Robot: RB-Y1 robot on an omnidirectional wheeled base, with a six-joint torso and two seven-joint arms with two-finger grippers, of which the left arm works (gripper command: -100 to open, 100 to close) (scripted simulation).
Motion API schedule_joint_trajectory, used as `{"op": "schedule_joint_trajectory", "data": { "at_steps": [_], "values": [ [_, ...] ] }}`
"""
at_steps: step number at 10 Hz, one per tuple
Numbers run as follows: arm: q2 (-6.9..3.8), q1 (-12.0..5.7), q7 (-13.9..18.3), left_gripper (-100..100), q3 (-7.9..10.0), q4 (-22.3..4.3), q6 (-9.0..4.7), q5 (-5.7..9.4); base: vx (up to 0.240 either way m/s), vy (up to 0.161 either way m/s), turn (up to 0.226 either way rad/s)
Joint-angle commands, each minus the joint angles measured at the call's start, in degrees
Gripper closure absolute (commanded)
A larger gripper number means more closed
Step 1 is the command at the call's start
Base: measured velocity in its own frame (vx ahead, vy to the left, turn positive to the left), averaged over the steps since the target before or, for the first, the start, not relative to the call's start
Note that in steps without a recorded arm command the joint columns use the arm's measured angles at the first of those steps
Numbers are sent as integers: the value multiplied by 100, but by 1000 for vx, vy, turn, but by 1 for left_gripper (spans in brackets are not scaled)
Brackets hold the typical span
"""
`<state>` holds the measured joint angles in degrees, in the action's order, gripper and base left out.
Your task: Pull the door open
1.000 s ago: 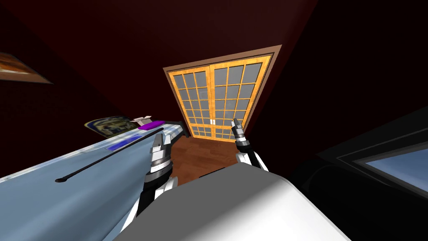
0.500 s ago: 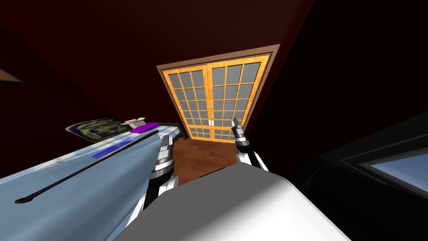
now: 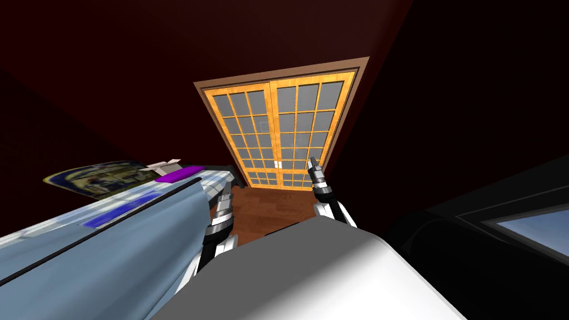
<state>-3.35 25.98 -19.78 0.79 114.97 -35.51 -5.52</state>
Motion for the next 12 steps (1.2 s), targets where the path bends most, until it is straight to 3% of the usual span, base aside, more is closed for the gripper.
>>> {"op": "schedule_joint_trajectory", "data": {
  "at_steps": [1, 3, 9, 10, 12],
  "values": [
    [-46, -81, -205, -100, 77, -286, -81, -37, 112, -28, -92],
    [-63, -126, -331, -100, 111, -465, -114, -68, 82, -21, -57],
    [-159, -406, -1123, -100, 328, -1478, -326, -257, 98, -32, -90],
    [-159, -406, -1123, -100, 328, -1513, -326, -257, 64, -17, -44],
    [-184, -505, -1400, -100, 403, -1834, -400, -323, 69, -21, -93]
  ]
}}
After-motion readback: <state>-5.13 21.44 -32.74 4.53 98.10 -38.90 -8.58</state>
